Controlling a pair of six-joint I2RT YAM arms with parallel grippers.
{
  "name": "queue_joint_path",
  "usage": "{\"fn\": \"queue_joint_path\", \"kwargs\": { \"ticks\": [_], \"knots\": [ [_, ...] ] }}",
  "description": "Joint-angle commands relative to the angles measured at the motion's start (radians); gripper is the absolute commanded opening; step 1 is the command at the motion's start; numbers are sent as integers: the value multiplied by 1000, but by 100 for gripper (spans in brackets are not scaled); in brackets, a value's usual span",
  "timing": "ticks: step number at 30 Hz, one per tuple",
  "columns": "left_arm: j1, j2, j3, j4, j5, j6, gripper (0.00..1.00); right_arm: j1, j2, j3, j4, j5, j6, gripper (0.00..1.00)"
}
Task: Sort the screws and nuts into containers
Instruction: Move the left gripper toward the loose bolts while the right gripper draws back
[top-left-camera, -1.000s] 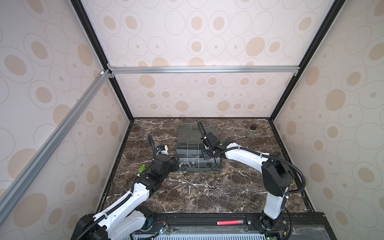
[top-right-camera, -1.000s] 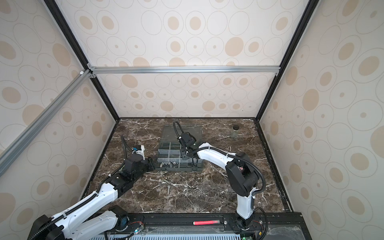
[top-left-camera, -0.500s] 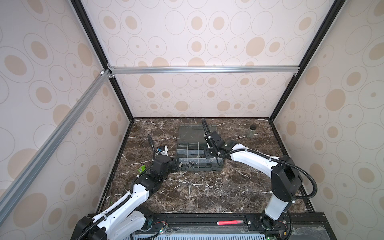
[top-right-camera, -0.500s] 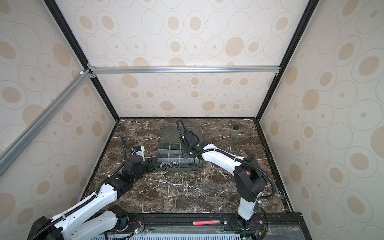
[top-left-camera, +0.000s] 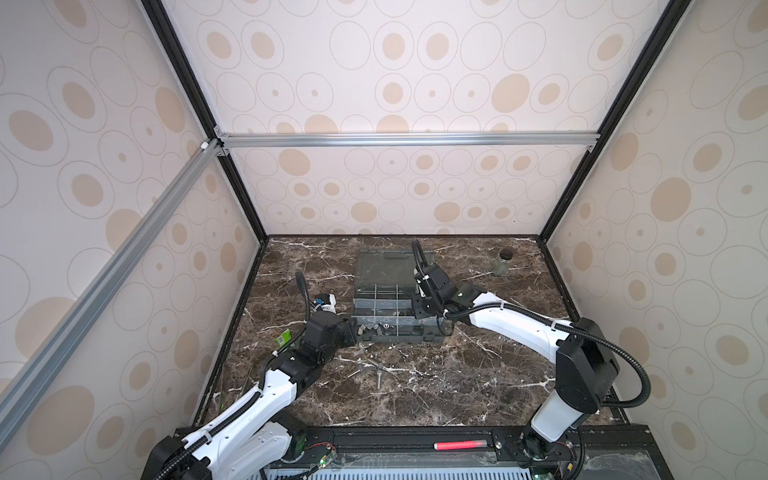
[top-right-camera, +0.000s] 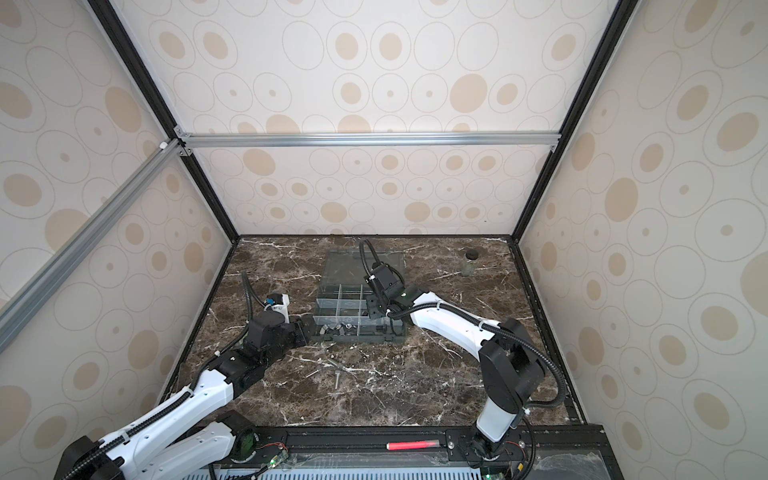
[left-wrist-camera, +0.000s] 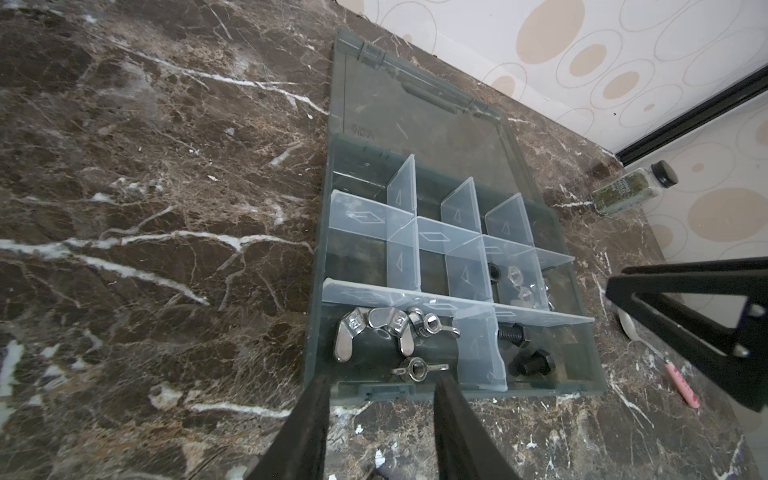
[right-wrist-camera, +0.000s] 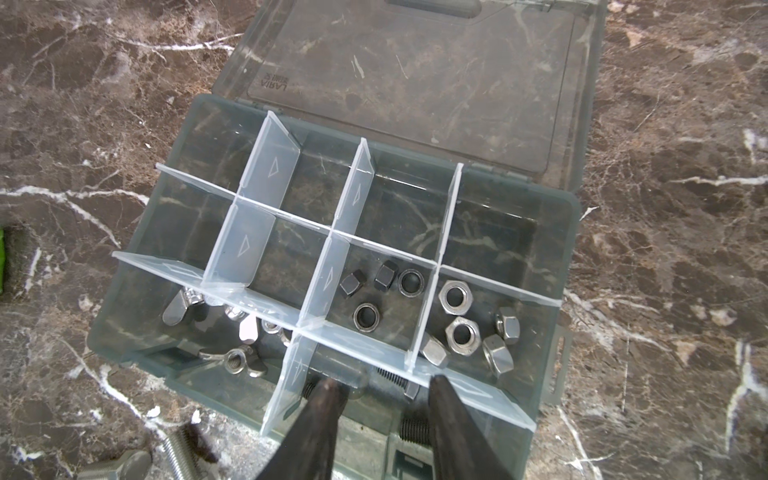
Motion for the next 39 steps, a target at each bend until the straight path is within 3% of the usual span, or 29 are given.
{"fn": "queue_joint_path", "kwargs": {
  "ticks": [1,14,25,34,39],
  "knots": [
    [8,-7,15,-68,-1,31,42,-5,-39,-33,16,3,31,40],
    [6,26,18,-225,74,97,39,-5,-71,-82,32,13,51,40],
    [-30,42,-26,-211,208,73,46,-5,-100,-120,46,33,60,40],
    [-114,133,-20,-230,159,52,49,-4,-114,-149,53,39,78,40],
    [-139,146,-50,-197,189,43,53,-6,-126,-178,70,42,92,40]
  ]
}}
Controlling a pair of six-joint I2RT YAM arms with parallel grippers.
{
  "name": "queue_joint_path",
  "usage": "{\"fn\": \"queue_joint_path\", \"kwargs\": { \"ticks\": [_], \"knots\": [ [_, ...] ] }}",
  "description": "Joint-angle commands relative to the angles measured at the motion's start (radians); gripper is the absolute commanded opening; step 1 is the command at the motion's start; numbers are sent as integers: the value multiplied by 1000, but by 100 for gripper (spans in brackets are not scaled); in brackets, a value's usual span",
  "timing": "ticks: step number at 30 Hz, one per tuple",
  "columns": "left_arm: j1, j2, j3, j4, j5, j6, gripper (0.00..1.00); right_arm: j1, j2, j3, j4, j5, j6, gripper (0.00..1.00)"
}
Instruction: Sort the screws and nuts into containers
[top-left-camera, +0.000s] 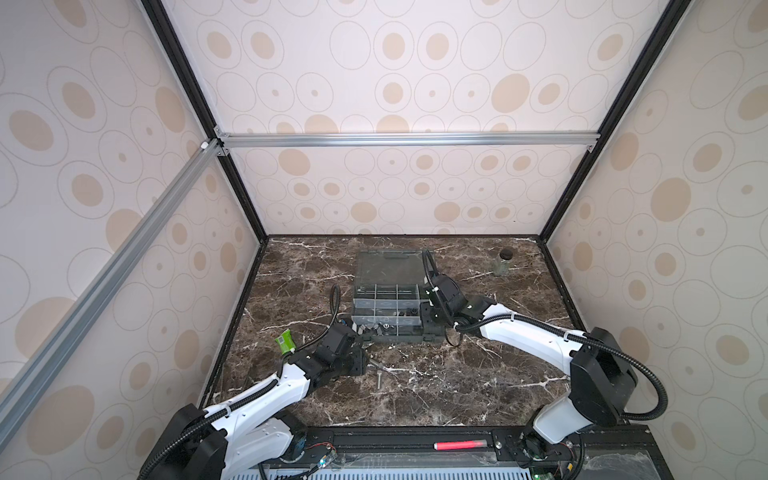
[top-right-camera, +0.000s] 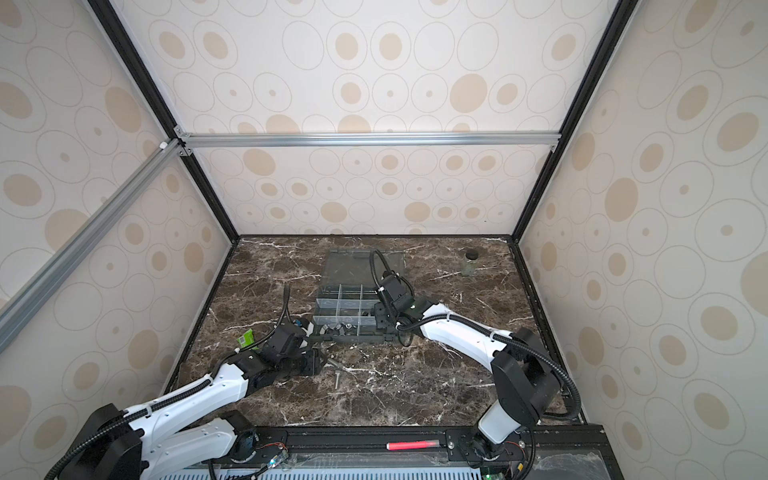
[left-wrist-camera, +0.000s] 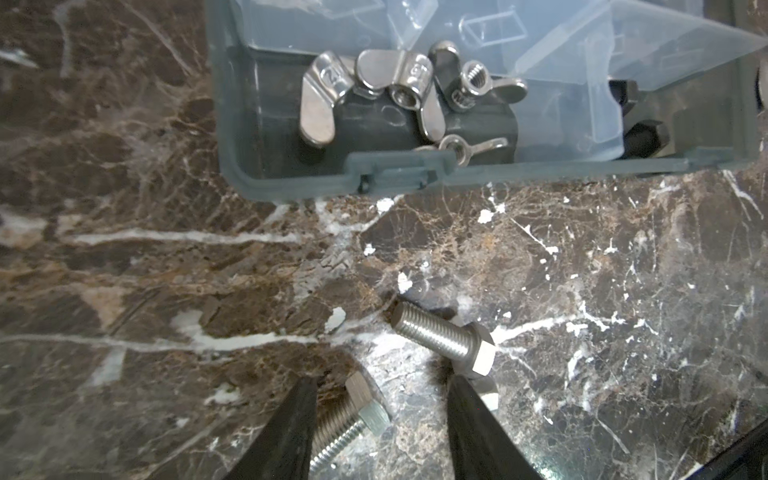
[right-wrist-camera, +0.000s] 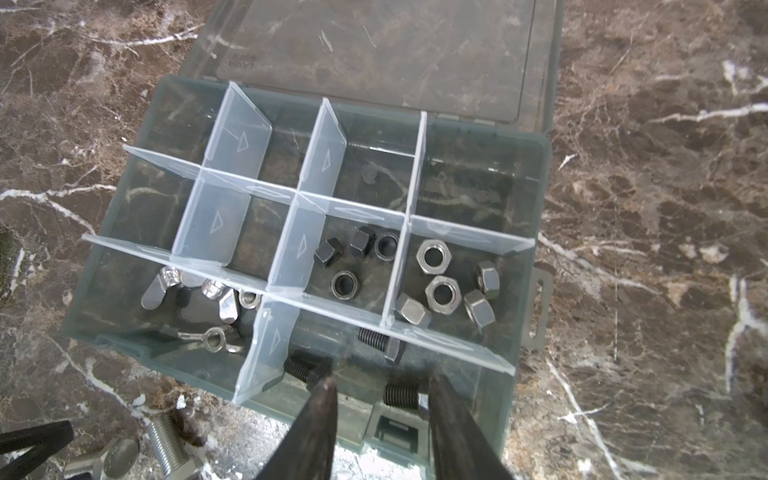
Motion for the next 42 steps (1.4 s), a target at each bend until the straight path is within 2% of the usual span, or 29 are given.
{"fn": "queue_joint_path", "kwargs": {
  "ticks": [1,10,21,30,37,42],
  "knots": [
    [-17,14,-15,2,8,-14,53,-5,-29,-15,9,20,21,40],
    [-77,79,-18,-16,-32,-39,53,-5,-49,-38,18,11,34,40],
    [-165,127,-1,-47,-96,-74,48,-6,-52,-48,23,6,46,40],
    [-205,192,48,-110,-185,-67,30,-5,-55,-56,21,10,47,40],
    [-222,233,55,-112,-203,-66,20,-5,-56,-59,20,14,47,40],
    [-225,238,64,-119,-223,-66,7,-5,-58,-59,18,16,45,40]
  ]
}}
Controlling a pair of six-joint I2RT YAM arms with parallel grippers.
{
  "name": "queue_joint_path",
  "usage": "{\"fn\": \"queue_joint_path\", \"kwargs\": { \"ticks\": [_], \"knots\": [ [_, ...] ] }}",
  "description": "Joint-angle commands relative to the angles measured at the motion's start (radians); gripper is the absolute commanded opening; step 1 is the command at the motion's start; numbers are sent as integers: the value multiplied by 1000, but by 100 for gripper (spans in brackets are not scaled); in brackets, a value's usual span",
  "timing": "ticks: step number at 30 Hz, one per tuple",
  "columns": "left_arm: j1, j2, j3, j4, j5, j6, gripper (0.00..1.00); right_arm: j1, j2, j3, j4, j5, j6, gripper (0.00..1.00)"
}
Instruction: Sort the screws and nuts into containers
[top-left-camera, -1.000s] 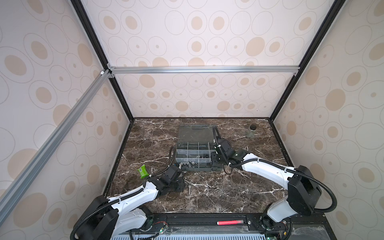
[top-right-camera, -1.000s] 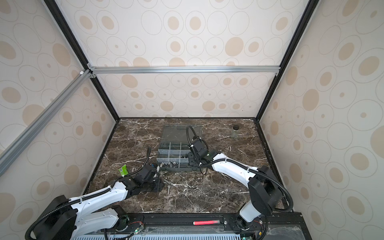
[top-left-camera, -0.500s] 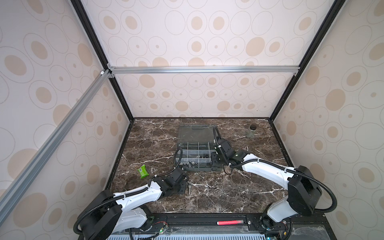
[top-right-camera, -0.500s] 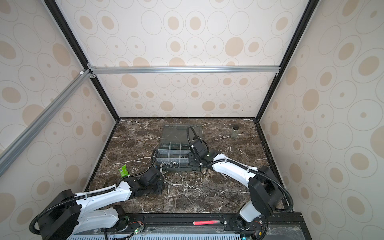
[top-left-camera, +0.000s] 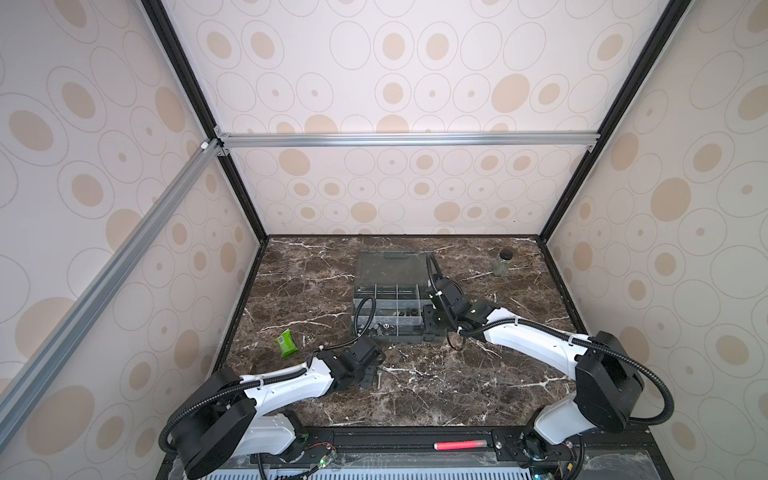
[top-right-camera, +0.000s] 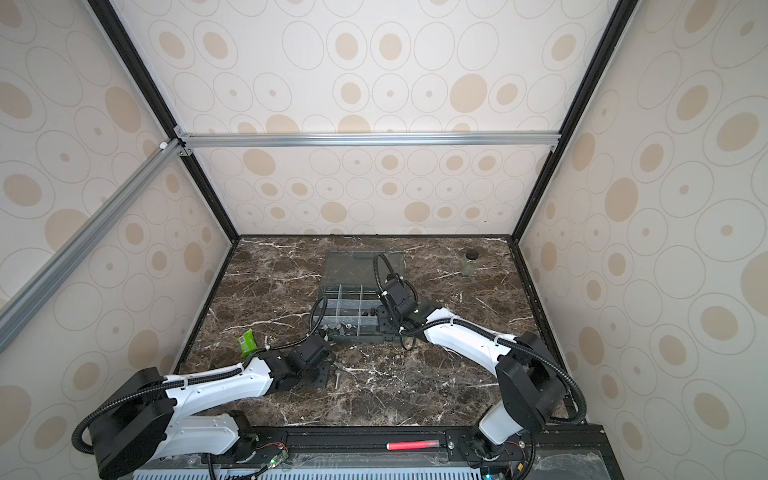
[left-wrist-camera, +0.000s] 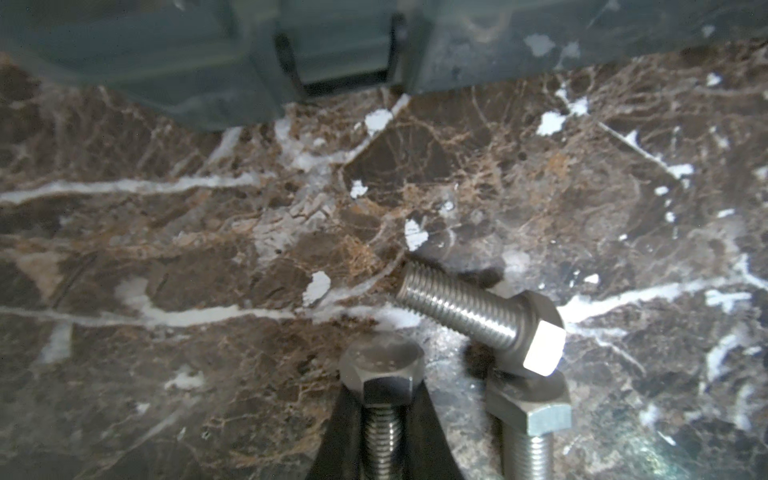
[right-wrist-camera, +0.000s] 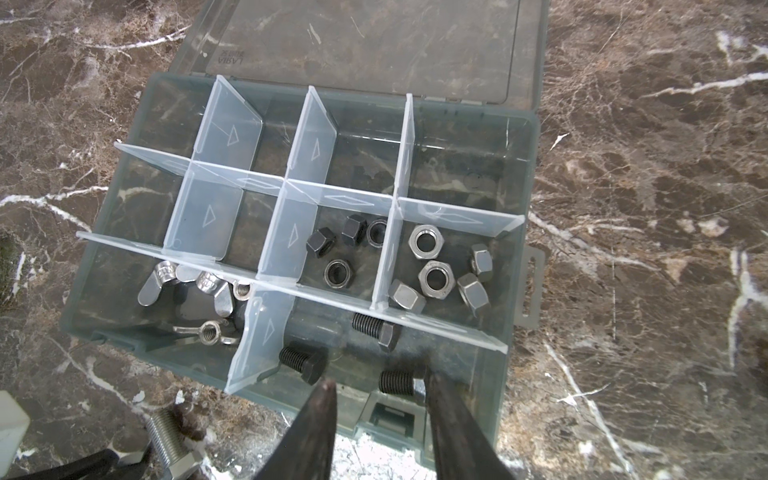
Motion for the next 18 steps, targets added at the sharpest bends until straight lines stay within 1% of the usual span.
{"fn": "queue_joint_path", "kwargs": {
  "ticks": [1,5,10,12,16,18],
  "knots": [
    [-8,18,6,-70,-18,-1,6,-5,-28,-14,-7,14,11,40],
    [-8,-24,66,-106,-38,24,5,-6,-33,-9,-14,16,6,41],
    [1,-67,215,-144,-82,92,6,-8,-46,-7,-25,28,-4,41],
    [21,-64,273,-142,-101,126,6,-9,-55,-12,-26,33,-4,41],
    [90,-15,350,-54,-95,197,7,-9,-73,-28,-10,36,4,41],
    [132,44,398,15,-71,233,7,-10,-78,-35,-6,34,11,41]
  ]
}}
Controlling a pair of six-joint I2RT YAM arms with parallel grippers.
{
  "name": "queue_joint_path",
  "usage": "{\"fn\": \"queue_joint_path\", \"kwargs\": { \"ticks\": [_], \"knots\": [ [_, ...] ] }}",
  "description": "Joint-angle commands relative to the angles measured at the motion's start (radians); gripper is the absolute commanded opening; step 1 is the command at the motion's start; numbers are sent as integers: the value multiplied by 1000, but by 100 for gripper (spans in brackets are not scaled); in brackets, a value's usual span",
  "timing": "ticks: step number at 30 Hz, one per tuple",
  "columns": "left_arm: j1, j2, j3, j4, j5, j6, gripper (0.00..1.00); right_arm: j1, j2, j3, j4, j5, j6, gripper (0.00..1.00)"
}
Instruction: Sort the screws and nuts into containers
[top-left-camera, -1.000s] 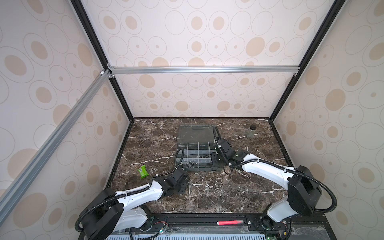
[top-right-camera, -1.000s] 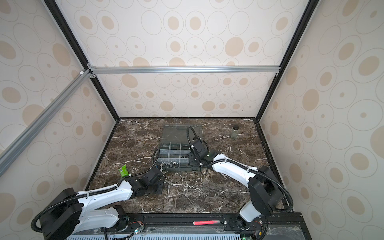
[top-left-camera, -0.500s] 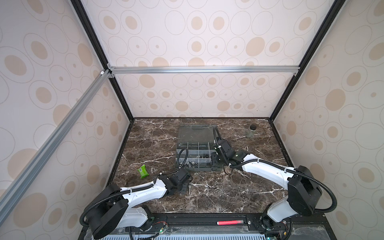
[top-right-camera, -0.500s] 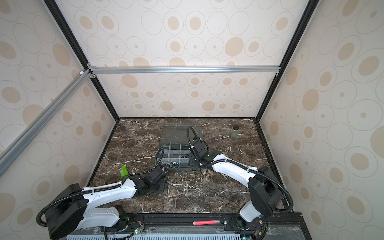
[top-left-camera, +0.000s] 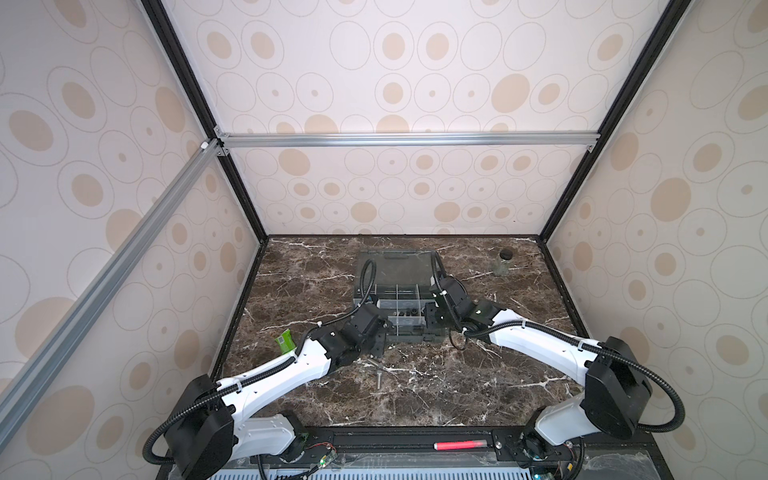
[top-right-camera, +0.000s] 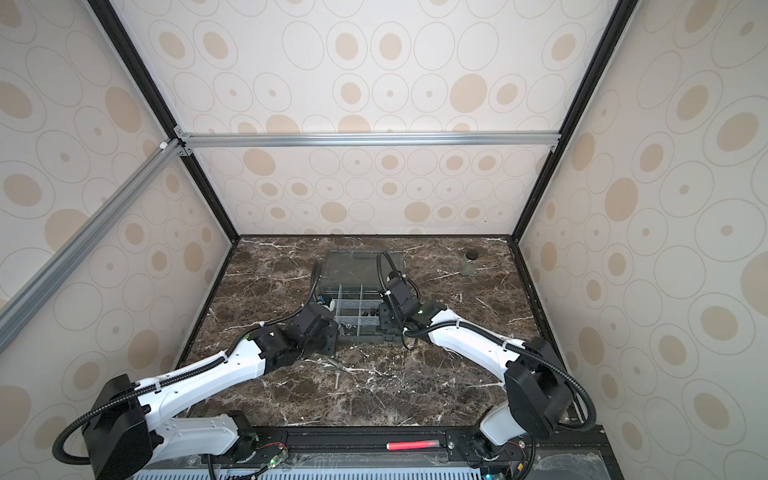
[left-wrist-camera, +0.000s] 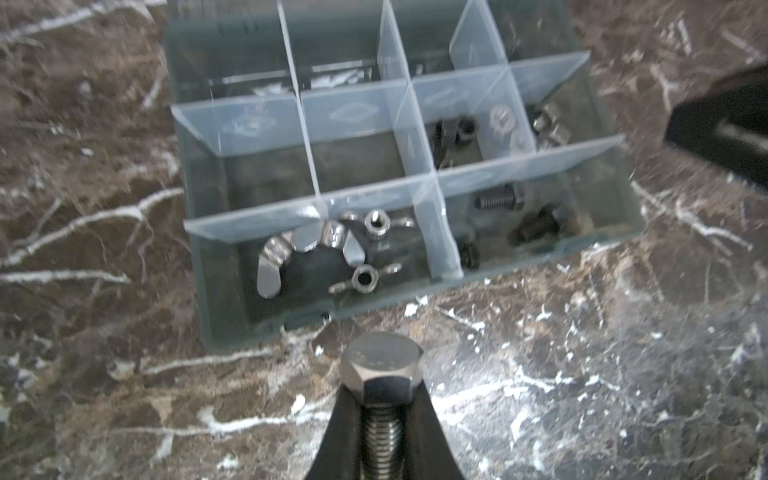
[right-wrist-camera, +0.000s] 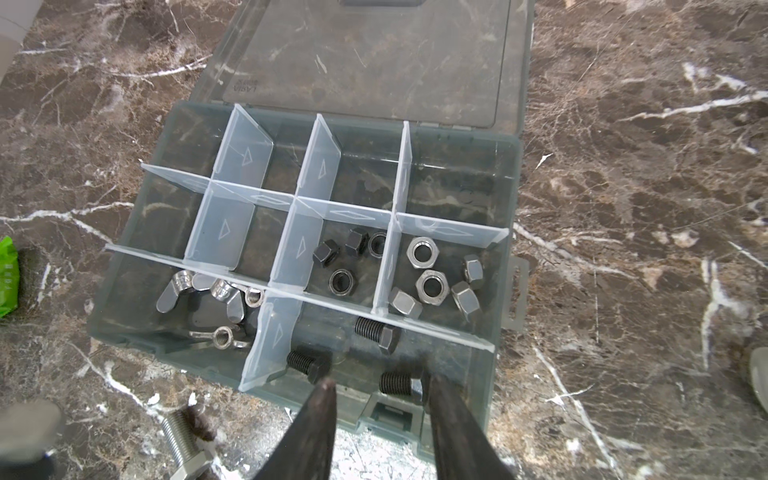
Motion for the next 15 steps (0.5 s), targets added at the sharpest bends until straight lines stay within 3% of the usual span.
{"fn": "queue_joint_path", "kwargs": {
  "ticks": [1,8,15],
  "knots": [
    [63,94,88,102,-1,98,7,-9,-25,-23,-8,15,14,41],
    [118,358,327,112,47,179,7,-14,-83,-36,-55,55,-4,41],
    [143,432,363,141,86,185,10,-24,-133,-80,-37,69,-2,41]
  ]
}}
